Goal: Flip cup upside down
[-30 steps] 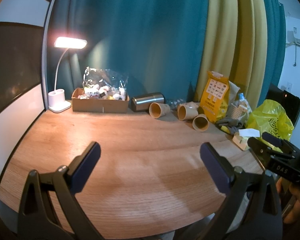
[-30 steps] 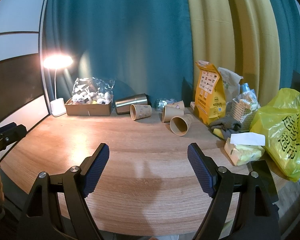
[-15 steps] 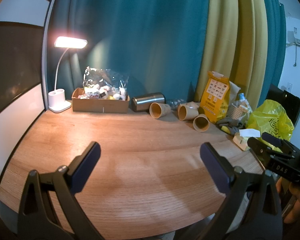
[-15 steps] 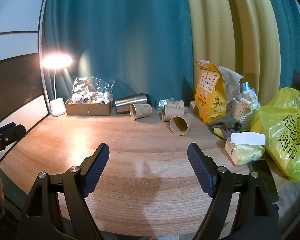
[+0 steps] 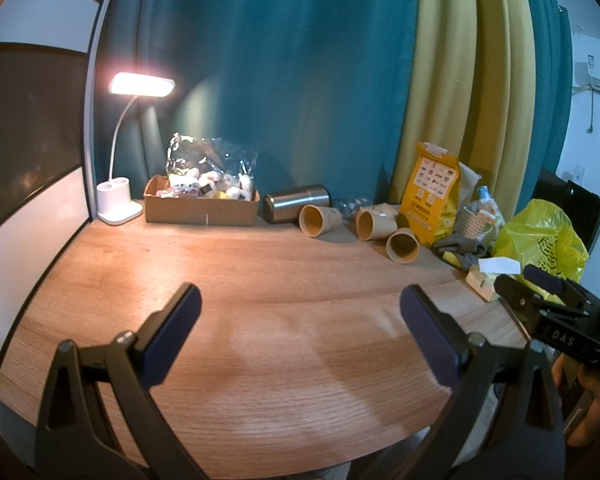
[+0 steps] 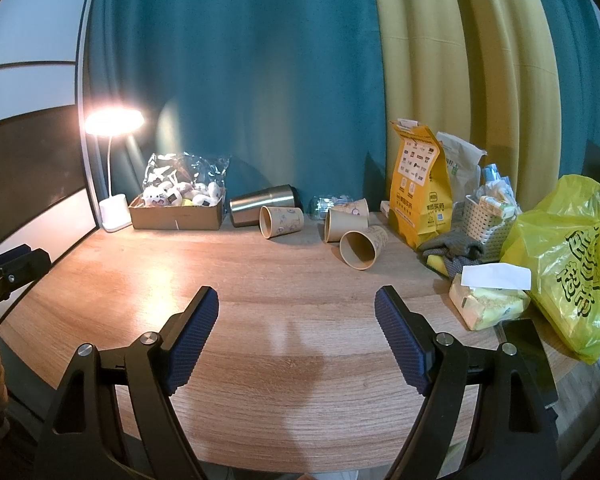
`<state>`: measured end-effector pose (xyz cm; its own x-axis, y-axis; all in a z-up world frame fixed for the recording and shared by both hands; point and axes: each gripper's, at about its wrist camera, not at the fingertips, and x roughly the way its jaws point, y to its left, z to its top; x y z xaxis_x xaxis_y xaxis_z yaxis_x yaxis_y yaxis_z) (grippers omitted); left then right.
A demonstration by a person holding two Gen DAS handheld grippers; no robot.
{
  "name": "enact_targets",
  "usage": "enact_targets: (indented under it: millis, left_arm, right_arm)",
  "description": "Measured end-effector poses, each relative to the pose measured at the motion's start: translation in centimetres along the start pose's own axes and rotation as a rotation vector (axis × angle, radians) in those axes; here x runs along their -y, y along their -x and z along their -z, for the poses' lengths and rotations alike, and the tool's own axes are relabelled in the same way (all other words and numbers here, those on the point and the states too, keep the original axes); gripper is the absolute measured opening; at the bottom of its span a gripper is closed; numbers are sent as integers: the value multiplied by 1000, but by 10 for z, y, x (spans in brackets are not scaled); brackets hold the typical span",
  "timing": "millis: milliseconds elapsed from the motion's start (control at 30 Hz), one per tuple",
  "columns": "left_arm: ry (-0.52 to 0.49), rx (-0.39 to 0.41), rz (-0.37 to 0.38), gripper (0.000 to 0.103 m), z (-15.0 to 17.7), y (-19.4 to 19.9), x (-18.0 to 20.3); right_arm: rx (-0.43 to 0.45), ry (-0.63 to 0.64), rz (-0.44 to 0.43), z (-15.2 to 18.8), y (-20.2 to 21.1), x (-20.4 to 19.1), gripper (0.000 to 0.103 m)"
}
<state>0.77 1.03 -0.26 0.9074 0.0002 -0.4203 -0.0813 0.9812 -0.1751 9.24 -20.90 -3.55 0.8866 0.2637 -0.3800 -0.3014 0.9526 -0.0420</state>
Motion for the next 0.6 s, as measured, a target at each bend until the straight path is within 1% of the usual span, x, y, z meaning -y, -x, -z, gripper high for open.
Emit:
enact_targets:
  millis: [467,600]
  left_arm:
    - [-1,-2,1,101,-1,0,-2]
    - [-4,-17,-2,101,-3,-6,-5]
  right_arm:
    - [-3,0,-1,1,1,5,83]
    - [-6,-4,0,-2,-5,2,83]
